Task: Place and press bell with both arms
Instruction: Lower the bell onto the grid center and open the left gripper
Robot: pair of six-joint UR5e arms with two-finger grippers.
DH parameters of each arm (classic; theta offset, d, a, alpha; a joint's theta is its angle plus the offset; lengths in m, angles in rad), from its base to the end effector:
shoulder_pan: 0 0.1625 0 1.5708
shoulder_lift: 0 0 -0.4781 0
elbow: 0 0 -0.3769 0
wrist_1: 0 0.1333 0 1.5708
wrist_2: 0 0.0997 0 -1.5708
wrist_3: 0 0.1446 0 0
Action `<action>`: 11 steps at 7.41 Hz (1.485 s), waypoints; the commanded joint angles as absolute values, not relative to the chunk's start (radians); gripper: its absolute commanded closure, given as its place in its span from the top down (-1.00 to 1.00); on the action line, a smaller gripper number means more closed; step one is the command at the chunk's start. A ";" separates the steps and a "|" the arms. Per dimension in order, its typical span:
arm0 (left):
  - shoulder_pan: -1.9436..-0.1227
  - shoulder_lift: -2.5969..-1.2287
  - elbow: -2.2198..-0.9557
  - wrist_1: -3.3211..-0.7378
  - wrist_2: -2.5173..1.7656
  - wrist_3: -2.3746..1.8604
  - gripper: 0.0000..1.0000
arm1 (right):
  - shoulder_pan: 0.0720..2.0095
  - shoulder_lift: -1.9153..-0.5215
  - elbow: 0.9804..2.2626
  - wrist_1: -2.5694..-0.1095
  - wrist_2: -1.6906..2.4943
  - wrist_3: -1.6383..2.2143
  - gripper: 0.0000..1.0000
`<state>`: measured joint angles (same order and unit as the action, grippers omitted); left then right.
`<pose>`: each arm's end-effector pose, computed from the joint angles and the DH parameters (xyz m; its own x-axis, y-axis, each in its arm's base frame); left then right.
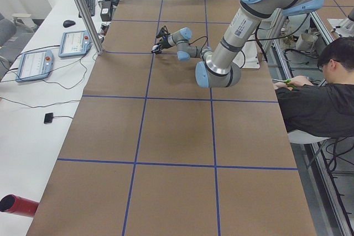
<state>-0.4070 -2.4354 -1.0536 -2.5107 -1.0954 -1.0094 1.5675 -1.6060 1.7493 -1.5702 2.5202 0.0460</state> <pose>0.7195 -0.5274 0.2847 0.6196 0.2483 -0.7446 0.5028 0.6029 0.6195 0.0142 -0.4670 0.6555 0.5813 -0.0729 0.8104 -0.0235 0.9941 0.1062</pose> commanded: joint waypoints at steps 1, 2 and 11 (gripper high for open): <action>-0.405 -2.442 -1.039 -2.511 -1.098 -1.009 -0.82 | 1.568 -1.606 1.750 -1.569 2.520 0.046 1.00; -0.397 -2.442 -1.039 -2.513 -1.101 -1.009 -0.03 | 1.568 -1.606 1.750 -1.569 2.520 0.046 1.00; -0.611 -2.438 -1.160 -2.320 -1.438 -1.000 1.00 | 1.489 -1.447 1.730 -1.572 2.502 0.182 1.00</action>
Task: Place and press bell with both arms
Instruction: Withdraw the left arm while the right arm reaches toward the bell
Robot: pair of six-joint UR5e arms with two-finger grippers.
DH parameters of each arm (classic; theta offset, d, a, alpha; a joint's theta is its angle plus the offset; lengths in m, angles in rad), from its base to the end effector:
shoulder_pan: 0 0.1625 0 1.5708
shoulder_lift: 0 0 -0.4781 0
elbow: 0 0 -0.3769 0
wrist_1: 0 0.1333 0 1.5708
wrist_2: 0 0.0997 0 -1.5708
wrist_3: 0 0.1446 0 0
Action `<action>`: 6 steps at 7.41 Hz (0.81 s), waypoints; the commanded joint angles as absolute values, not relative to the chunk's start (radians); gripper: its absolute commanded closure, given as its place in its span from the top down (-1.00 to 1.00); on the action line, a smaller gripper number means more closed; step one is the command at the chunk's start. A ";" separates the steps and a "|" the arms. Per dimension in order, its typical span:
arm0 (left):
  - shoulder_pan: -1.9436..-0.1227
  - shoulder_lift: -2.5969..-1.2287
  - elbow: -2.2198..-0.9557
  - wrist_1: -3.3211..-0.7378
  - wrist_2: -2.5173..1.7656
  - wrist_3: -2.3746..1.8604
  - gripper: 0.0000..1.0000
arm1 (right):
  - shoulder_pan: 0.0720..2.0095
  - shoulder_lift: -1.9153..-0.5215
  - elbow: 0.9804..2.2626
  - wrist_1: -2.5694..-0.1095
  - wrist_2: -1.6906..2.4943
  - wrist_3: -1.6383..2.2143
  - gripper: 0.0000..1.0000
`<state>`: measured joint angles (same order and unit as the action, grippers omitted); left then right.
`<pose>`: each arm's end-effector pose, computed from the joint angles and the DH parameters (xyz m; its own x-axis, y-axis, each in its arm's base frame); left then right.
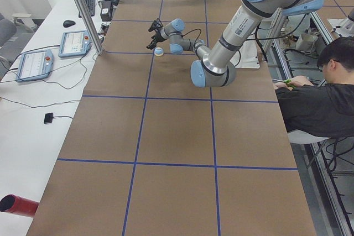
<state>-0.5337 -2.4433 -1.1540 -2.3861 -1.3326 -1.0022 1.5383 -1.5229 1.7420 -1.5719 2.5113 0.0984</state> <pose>0.6624 -0.5859 0.2502 0.5849 0.2621 -0.7676 0.4432 0.6892 0.5732 0.0000 -0.5068 0.6198 0.5837 -0.0970 0.8062 -0.0257 0.9901 0.1377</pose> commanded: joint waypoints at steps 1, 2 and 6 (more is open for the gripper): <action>-0.642 -2.436 -1.163 -2.195 -1.453 -0.935 1.00 | 1.420 -1.339 1.712 -1.572 2.490 0.321 1.00; -0.676 -2.430 -1.163 -2.163 -1.459 -0.881 1.00 | 1.345 -1.250 1.700 -1.572 2.444 0.427 1.00; -0.877 -2.274 -1.238 -2.166 -1.768 -0.705 1.00 | 1.091 -1.030 1.687 -1.572 2.315 0.763 -1.00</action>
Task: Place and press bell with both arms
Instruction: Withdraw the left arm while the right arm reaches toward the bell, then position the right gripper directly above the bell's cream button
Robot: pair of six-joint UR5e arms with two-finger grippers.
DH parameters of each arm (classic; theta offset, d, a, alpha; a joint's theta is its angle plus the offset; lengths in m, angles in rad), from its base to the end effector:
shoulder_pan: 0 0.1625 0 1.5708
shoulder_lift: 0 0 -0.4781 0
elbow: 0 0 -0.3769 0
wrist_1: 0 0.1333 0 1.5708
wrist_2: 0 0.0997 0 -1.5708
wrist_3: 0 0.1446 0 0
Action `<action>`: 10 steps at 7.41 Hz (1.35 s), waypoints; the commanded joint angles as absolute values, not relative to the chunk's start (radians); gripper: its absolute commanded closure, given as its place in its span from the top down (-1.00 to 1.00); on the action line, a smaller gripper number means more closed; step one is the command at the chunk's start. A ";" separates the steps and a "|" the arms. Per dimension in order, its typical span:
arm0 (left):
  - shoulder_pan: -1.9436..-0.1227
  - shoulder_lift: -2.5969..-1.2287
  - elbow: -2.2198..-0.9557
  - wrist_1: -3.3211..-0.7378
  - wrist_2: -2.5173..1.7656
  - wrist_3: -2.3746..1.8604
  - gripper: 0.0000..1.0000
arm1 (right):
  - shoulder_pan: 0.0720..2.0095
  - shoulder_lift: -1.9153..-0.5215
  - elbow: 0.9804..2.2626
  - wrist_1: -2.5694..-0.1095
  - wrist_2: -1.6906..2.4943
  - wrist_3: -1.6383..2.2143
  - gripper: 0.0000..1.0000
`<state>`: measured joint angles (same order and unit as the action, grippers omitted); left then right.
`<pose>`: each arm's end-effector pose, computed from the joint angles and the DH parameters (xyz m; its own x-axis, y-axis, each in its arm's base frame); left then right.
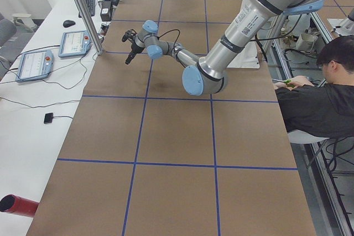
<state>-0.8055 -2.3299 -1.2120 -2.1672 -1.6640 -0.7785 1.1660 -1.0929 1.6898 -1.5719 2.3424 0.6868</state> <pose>0.5032 -0.6969 0.3569 0.7369 0.2562 -0.6256 0.1983 0.8028 0.5623 -0.2349 -0.6308 0.4050 0.5970 -0.0140 0.8021 -0.0680 0.9954 0.0680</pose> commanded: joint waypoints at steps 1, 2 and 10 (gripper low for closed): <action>-0.925 -2.241 -1.246 -2.164 -1.832 -0.656 1.00 | 1.033 -0.990 1.687 -1.571 2.289 0.831 -1.00; -0.974 -2.188 -1.264 -2.158 -1.914 -0.616 1.00 | 0.969 -0.953 1.684 -1.571 2.236 0.892 -1.00; -1.333 -1.878 -1.422 -1.836 -2.128 -0.002 0.98 | 0.700 -0.583 1.258 -1.449 1.959 1.052 -1.00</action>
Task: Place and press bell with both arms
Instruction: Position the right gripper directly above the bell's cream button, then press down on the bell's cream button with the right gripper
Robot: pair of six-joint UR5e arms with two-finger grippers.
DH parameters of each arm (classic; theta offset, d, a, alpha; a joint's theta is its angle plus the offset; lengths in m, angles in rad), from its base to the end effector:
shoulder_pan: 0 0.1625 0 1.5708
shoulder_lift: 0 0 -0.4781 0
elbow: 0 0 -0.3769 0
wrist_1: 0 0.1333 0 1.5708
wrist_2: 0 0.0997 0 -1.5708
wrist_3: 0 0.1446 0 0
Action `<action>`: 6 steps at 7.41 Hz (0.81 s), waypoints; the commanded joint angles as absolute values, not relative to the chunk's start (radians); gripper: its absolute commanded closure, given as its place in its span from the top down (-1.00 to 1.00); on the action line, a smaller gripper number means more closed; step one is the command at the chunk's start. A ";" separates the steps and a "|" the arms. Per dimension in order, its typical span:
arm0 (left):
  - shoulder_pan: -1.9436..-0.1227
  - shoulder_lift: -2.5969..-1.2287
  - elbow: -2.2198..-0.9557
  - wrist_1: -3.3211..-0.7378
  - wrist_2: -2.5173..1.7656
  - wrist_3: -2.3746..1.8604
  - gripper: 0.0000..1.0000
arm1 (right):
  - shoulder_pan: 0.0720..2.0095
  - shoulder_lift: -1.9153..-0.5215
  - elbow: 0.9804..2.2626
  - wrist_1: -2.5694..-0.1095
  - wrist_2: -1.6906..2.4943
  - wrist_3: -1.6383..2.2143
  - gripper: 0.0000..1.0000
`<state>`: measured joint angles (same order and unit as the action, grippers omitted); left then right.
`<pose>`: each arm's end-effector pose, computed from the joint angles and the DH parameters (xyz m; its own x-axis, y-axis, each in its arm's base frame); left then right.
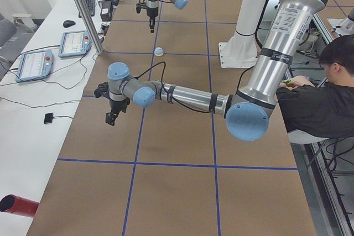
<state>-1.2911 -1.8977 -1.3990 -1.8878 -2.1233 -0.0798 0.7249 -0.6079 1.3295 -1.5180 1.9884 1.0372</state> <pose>0.1300 -0.6605 0.6213 0.7695 0.3947 -0.5022 -0.1851 0.8903 0.4161 -0.5786 -0.6123 0.2114 0.6610 -0.0356 0.7495 -0.0669 0.9921 0.1061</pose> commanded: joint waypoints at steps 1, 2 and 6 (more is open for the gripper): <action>-1.338 -1.872 -1.430 -1.835 -2.128 0.011 0.98 | 0.690 -0.583 1.237 -1.433 1.957 1.055 -1.00; -1.338 -1.871 -1.431 -1.832 -2.126 0.011 0.98 | 0.681 -0.584 1.224 -1.433 1.957 1.055 -1.00; -1.338 -1.871 -1.431 -1.832 -2.126 0.011 0.98 | 0.660 -0.584 1.172 -1.404 1.957 1.057 -1.00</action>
<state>-1.3375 -1.8715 -1.4311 -1.8317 -2.1261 0.0105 0.6665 -0.5835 1.1804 -1.4091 1.9564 1.0563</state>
